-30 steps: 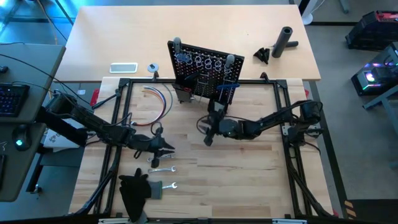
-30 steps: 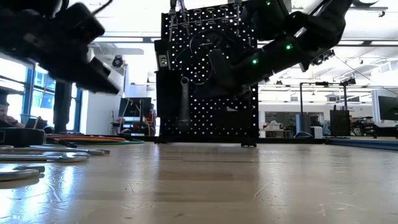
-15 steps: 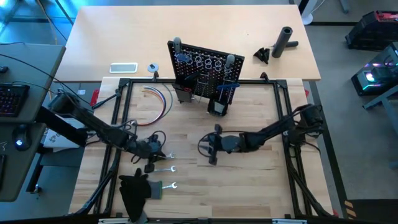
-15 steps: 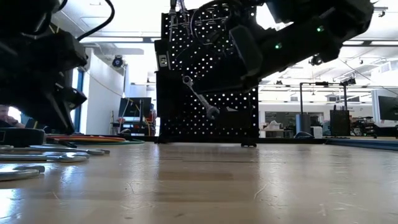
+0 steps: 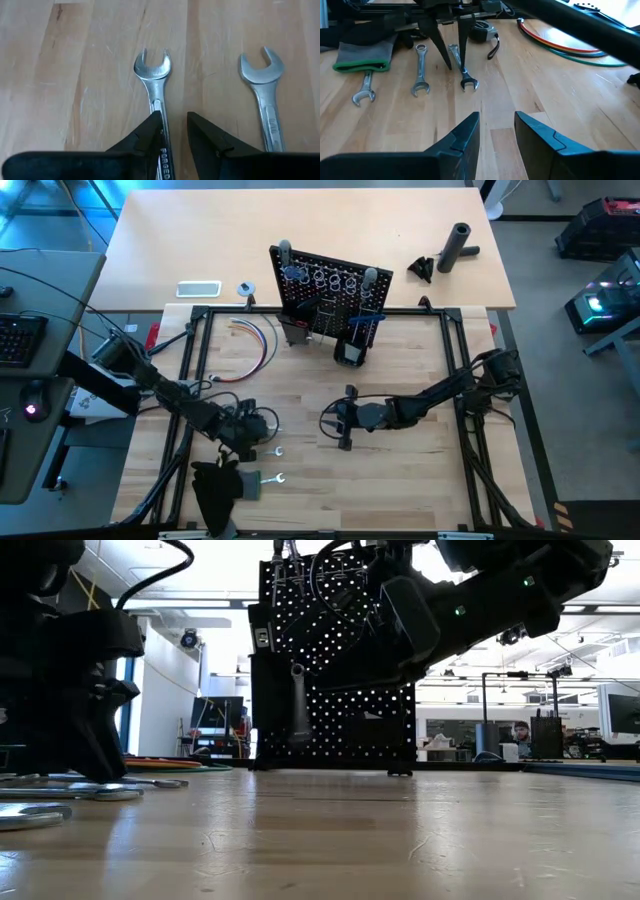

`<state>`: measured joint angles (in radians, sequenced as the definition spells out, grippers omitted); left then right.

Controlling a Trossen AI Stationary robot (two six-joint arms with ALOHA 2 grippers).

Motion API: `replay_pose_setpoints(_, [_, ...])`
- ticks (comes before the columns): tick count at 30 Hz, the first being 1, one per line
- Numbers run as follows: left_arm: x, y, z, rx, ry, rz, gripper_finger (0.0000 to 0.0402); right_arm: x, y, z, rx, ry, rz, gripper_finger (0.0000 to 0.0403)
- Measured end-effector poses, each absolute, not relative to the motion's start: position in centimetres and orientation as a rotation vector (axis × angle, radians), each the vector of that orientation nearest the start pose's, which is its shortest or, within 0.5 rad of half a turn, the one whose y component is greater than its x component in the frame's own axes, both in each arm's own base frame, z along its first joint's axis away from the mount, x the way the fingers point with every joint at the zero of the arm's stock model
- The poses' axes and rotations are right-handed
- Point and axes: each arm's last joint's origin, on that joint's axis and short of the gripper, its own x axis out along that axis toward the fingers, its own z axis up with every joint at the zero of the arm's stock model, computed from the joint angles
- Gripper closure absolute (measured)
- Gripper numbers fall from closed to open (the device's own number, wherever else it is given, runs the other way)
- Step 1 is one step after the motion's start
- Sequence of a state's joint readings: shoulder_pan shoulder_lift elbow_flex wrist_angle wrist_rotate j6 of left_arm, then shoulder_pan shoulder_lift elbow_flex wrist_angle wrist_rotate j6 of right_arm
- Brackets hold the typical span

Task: Hang tools onto peg board
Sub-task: Hang the wrench on the black pegboard

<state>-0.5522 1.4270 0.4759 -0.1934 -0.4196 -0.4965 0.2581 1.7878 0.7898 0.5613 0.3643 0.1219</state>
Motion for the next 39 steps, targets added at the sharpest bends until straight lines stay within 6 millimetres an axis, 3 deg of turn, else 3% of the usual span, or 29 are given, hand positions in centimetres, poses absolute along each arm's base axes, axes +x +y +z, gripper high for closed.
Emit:
replay_pose_setpoints(11, [19.4, -11.7, 13.0, 0.155, 0.935, 0.119, 0.031, 33.7, 8.0, 14.7, -0.006, 0.418, -0.088, 0.0285])
replay_pose_setpoints(29, [17.7, -10.8, 11.9, 0.091, 1.075, 0.189, 0.0312, 33.6, 8.0, 14.5, -0.005, 0.444, -0.055, 0.0285])
replay_pose_setpoints(32, [17.4, -10.6, 11.5, 0.069, 1.08, 0.203, 0.0328, 33.6, 8.1, 14.5, 0.001, 0.445, -0.048, 0.0285])
replay_pose_setpoints(36, [17.4, -10.6, 11.4, 0.078, 1.071, 0.193, 0.0378, 33.6, 8.2, 14.5, 0.009, 0.453, 0.004, 0.0285])
replay_pose_setpoints(39, [17.6, -10.6, 11.4, 0.089, 1.048, 0.182, 0.0383, 33.5, 8.6, 14.5, -0.011, 0.456, 0.057, 0.0285])
